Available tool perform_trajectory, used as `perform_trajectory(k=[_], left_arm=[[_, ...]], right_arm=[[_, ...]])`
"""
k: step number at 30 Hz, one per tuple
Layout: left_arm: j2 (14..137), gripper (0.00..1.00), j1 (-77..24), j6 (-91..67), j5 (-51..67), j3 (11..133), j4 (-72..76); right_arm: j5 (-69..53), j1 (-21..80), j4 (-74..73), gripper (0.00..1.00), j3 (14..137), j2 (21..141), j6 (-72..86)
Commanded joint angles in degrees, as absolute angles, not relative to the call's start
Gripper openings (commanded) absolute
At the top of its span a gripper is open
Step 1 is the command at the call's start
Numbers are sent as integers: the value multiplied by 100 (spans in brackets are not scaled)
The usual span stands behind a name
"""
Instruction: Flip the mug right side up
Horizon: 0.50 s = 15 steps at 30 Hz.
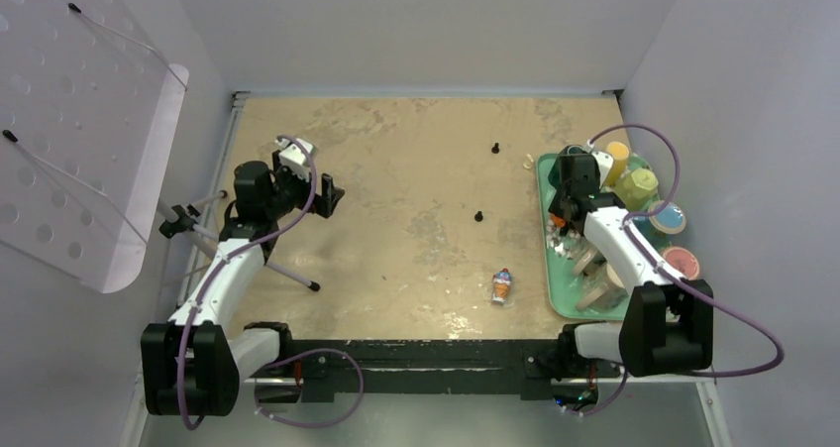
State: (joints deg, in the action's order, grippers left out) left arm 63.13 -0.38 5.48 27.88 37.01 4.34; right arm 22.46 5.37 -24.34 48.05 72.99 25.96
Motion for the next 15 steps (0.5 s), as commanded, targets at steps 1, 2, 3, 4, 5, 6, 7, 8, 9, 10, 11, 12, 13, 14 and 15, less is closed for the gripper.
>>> perform_trajectory(k=[1,2,3,4,5,6,7,8,9,10,11,12,13,14,15], left_arm=[[6110,98,-9,431,3188,3852,434],[6084,98,-9,409,3251,3838,457],[6065,98,-5,377,3292,3828,476],[6038,98,-3,358,3327,3824,479],[6026,98,-8,346,3349,3823,482],[6006,97,-4,337,3376,3823,476],[5997,98,-8,334,3416,3823,470],[5988,97,-9,322,3455,3823,472],[5985,97,-9,301,3488,3822,473],[5969,97,-9,276,3511,3832,487],[5960,97,-9,261,3522,3832,491],[5954,97,-9,256,3524,3832,499],[5932,97,-9,262,3532,3836,489],[5920,97,-3,270,3525,3840,480],[5921,97,-8,285,3525,3845,469]], right_arm=[[2544,541,-2803,39,5014,7502,3092],[2581,532,-2815,40,4977,7544,3150],[2617,522,-2858,40,4955,7583,3218],[2659,521,-2923,40,4941,7611,3306],[2704,521,-2998,41,4951,7622,3384],[2737,524,-3073,42,4963,7605,3440],[2768,527,-3088,45,4953,7562,3472],[2788,523,-3049,51,4926,7507,3468],[2793,511,-2942,58,4877,7464,3436],[2728,468,-2783,61,4809,7455,3351],[2578,390,-2653,62,4753,7487,3276],[2445,306,-2577,62,4722,7565,3210],[2372,246,-2515,61,4698,7651,3152],[2277,186,-2423,59,4660,7712,3103],[2170,139,-2291,58,4606,7757,3010]])
